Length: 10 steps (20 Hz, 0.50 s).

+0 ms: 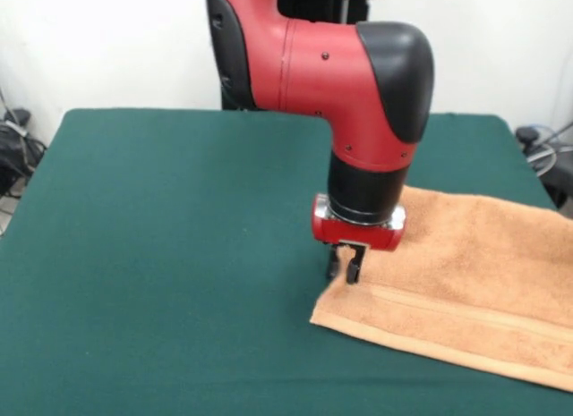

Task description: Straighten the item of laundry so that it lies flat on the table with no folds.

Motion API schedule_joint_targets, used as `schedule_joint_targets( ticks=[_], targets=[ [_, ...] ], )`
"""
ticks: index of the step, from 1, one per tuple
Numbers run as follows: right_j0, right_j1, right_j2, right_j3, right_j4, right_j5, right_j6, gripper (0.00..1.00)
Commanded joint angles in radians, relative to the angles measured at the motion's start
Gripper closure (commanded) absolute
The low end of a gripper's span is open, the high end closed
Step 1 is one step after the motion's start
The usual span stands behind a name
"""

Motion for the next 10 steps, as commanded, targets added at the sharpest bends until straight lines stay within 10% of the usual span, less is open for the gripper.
schedule_joint_targets(
  ticks=[1,10],
  targets=[
    [-0.05,0.197,0.013,-0.076,-0.076,-0.175,0.075,1.0],
    [-0.046,0.197,0.012,-0.075,-0.077,-0.169,0.088,1.0]
  ],
)
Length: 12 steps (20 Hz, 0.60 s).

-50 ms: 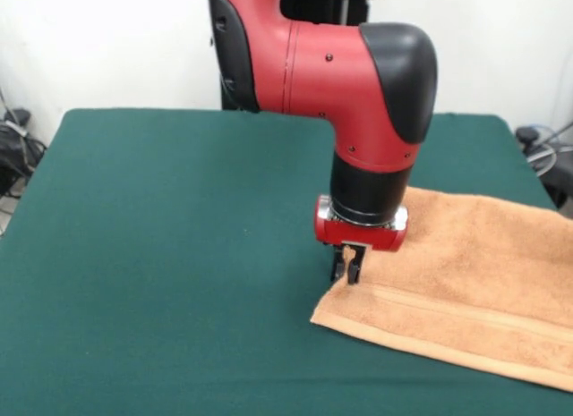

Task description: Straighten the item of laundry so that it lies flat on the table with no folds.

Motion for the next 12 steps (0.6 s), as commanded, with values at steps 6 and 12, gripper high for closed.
schedule_joint_targets(
  ticks=[6,12],
  targets=[
    [-0.108,0.21,0.054,-0.129,-0.081,-0.11,0.0,1.0],
    [-0.24,0.201,0.137,-0.207,-0.166,-0.033,-0.171,1.0]
  ],
)
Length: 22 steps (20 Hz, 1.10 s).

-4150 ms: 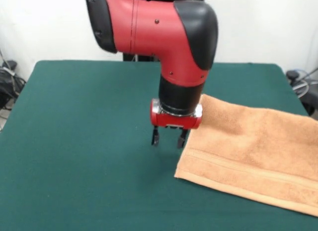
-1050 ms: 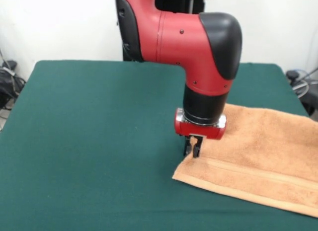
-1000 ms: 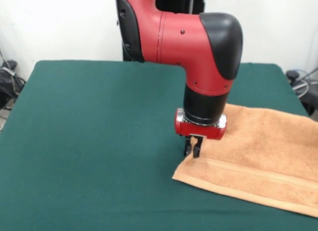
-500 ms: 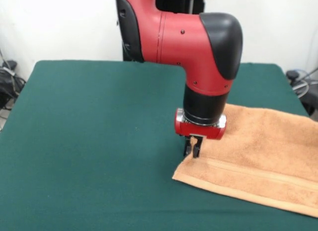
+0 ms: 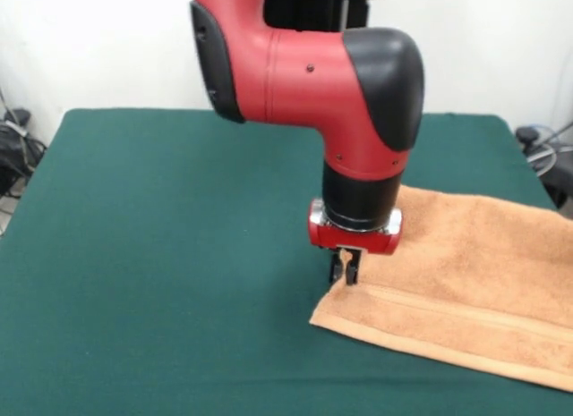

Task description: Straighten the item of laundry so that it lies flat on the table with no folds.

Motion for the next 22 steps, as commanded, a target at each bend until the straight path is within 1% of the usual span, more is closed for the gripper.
schedule_joint_targets(
  ticks=[1,2,7,10,13,17,18,19,22],
  targets=[
    [-0.193,0.194,0.085,-0.17,-0.151,-0.131,-0.185,1.0],
    [-0.217,0.191,0.107,-0.17,-0.164,-0.123,-0.204,1.0],
    [-0.287,0.188,0.194,-0.144,-0.202,-0.12,-0.22,1.0],
    [-0.311,0.185,0.224,-0.129,-0.231,-0.136,-0.189,1.0],
    [-0.317,0.173,0.232,-0.125,-0.26,-0.126,-0.159,1.0],
    [-0.311,0.149,0.232,-0.145,-0.293,-0.053,-0.154,1.0],
    [-0.286,0.111,0.204,-0.149,-0.302,0.0,-0.141,1.0],
    [-0.279,0.089,0.197,-0.145,-0.306,0.023,-0.131,1.0],
    [-0.278,0.047,0.196,-0.125,-0.313,0.063,-0.117,1.0]
  ],
)
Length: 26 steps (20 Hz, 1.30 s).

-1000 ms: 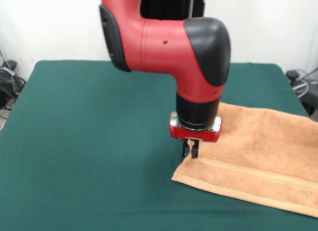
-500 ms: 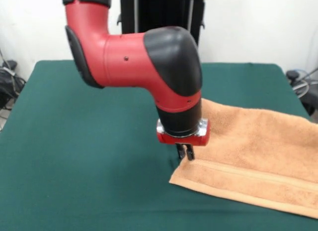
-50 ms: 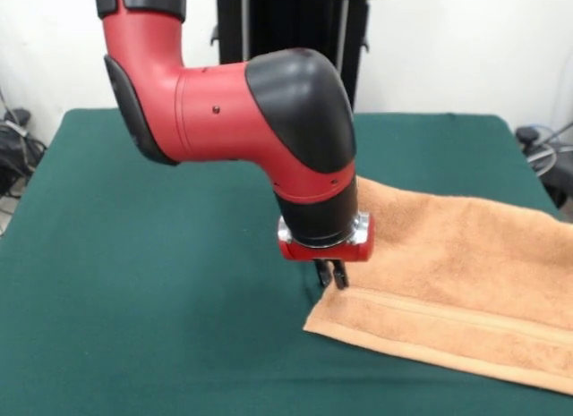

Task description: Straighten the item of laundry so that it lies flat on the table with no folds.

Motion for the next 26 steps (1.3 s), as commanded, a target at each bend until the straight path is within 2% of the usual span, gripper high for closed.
schedule_joint_targets(
  ticks=[1,6,10,17,20,26],
  targets=[
    [-0.034,0.01,-0.073,-0.08,-0.176,-0.111,-0.098,1.0],
    [-0.037,-0.006,-0.063,-0.056,-0.2,-0.133,-0.067,1.0],
    [-0.023,-0.017,-0.073,-0.074,-0.21,-0.067,-0.069,1.0],
    [-0.02,-0.013,-0.074,-0.106,-0.245,-0.029,-0.095,1.0],
    [-0.027,-0.03,-0.071,-0.086,-0.252,-0.036,-0.094,1.0],
    [-0.049,-0.078,-0.047,-0.077,-0.253,0.045,-0.138,1.0]
  ],
)
